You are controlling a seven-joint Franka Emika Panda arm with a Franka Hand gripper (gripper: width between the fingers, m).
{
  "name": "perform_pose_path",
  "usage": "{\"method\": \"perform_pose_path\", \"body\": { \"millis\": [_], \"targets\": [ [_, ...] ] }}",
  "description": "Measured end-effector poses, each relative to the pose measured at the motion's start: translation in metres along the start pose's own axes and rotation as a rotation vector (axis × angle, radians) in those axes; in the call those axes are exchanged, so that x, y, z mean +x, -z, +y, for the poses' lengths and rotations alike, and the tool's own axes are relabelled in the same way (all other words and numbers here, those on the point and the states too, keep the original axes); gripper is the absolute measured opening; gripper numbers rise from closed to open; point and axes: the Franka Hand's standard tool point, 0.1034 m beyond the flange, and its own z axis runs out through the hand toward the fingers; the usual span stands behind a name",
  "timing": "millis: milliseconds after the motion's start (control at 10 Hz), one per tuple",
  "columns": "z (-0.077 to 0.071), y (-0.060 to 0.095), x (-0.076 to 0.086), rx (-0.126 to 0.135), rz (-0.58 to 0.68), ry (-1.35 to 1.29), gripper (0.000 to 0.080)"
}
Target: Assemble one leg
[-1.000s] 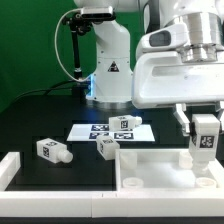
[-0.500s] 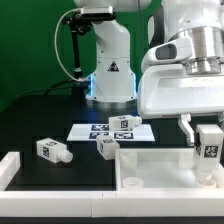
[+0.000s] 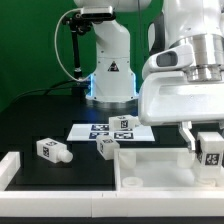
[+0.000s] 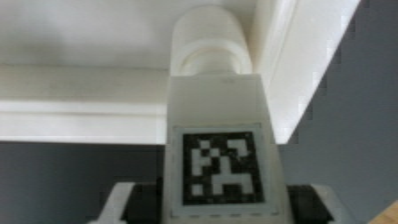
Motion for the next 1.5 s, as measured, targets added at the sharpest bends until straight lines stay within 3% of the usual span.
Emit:
{"method": "perform_pose_path", "body": {
  "millis": [600,700,800,900,1000,1300,1500],
  "targets": [
    [0.001,-0.004,0.002,-0.004,0.040,0.006,0.0285],
    [0.001,-0.005,0.000,-0.004,0.026,0.005,0.0364],
    [0.003,-0.005,0.000,-0.003,-0.009,0.002,0.0501],
    [0.008,-0.002,0.003,-0.005,-0.082,-0.012,0.0501],
    [0.008,-0.002,0.006,-0.002,-0.159,-0.028,0.0618],
    [0.007,-0.002,0.004,0.001,-0.400,-0.069,0.0648],
    [0.011,0.000,0.008,-0.003,-0.467,-0.103,0.0649]
  ]
}}
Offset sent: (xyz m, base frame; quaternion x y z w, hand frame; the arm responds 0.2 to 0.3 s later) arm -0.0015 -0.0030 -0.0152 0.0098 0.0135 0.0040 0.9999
